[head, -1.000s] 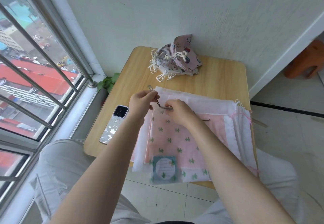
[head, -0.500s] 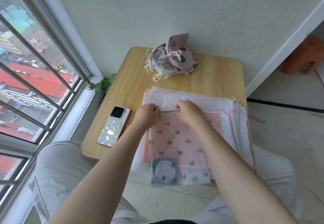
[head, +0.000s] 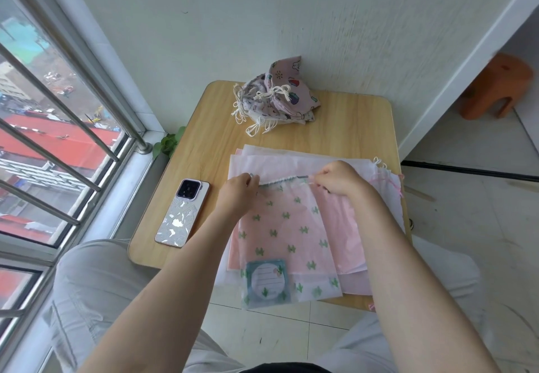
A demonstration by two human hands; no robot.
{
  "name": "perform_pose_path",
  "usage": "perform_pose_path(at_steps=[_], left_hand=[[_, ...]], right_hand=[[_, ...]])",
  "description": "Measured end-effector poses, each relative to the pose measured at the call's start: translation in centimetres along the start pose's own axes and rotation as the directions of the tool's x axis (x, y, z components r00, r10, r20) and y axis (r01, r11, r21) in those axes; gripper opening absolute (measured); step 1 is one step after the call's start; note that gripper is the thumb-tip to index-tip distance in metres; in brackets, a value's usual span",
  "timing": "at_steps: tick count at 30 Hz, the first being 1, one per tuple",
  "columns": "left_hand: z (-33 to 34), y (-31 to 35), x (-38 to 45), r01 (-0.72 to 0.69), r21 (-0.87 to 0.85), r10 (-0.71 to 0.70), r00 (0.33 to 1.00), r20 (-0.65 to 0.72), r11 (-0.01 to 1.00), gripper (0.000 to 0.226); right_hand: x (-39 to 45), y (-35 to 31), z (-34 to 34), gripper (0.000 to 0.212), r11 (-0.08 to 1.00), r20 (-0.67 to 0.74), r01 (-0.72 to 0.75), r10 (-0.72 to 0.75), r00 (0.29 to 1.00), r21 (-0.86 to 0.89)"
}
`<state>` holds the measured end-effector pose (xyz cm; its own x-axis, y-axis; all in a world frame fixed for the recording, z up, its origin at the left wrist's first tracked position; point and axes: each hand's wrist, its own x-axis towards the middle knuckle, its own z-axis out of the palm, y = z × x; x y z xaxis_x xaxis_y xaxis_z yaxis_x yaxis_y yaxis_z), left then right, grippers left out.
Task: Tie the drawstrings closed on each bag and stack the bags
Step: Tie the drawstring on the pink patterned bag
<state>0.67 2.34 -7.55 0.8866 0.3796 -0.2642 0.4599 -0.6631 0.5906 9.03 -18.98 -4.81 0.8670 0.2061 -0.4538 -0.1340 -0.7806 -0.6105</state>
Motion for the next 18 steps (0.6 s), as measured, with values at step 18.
perform_pose_path(at_steps=[18], left_hand=[[-0.8, -0.5, 1.1, 0.278, -0.574, -0.299, 0.952, 0.06, 0.77, 0.017]], right_hand=[[-0.8, -1.4, 0.3, 0.033, -0.211, -0.002, 0.024, 0.1, 0.995, 0.977]])
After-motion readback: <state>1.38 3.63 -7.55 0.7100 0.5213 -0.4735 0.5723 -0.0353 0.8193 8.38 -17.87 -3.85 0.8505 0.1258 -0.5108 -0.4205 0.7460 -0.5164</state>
